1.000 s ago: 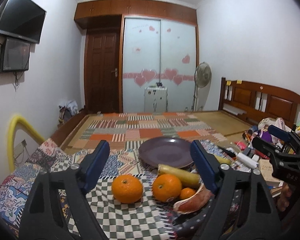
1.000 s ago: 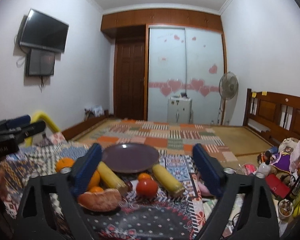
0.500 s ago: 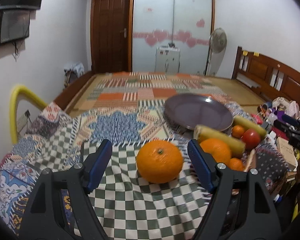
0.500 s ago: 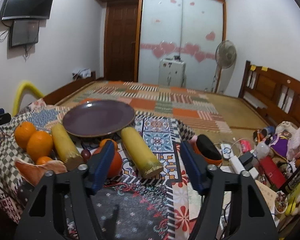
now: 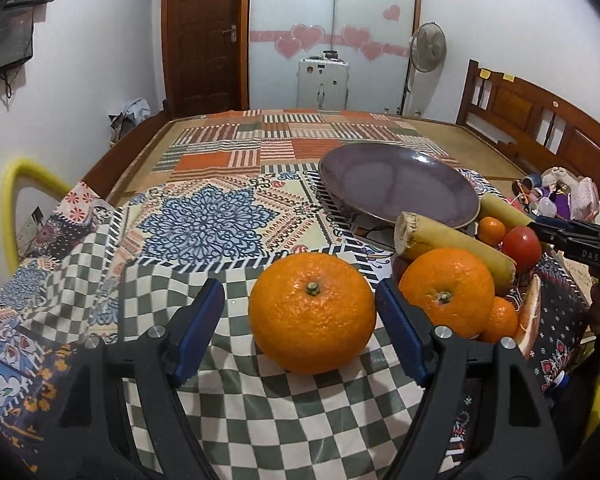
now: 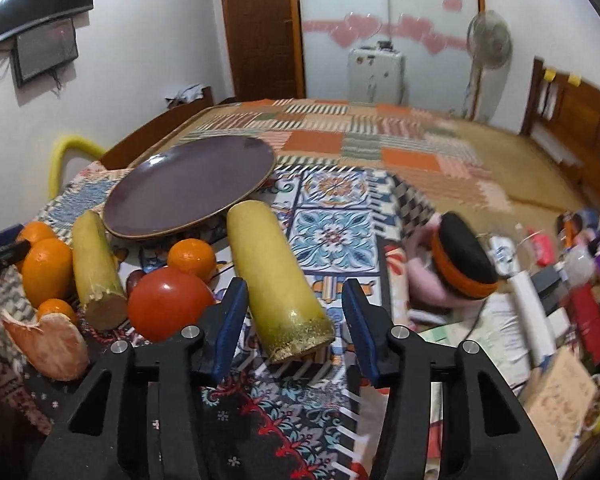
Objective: Organize fruits
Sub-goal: 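Grasp the large orange with the left gripper while the right gripper grasps the yellow cylinder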
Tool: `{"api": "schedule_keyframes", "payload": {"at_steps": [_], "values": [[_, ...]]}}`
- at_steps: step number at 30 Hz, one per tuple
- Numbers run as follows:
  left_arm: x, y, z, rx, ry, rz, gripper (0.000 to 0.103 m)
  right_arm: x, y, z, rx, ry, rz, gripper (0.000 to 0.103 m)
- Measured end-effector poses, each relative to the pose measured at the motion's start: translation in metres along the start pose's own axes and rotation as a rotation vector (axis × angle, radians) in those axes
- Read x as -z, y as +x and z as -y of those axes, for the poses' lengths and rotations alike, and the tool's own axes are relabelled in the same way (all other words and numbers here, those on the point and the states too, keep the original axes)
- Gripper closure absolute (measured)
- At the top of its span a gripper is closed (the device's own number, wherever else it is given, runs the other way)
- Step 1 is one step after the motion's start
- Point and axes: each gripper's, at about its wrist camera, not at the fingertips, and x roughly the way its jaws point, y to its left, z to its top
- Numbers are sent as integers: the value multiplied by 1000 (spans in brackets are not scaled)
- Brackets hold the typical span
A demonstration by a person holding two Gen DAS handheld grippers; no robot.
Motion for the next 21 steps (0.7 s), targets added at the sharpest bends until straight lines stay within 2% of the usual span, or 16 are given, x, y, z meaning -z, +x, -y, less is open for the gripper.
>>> {"api": "schedule_keyframes", "payload": {"at_steps": [4, 8, 11, 21], "values": [[1, 7, 1, 8, -8, -19, 25, 1, 5, -4, -20, -9, -34, 59], [3, 14, 0, 27, -18, -38, 32, 3, 2, -8, -3, -28, -28, 60], [3, 14, 0, 30, -23, -37, 33, 8, -5, -7, 21, -25, -18, 62], [10, 0, 1, 39, 40, -79, 34, 27, -36, -1, 21, -10, -40, 68]]}}
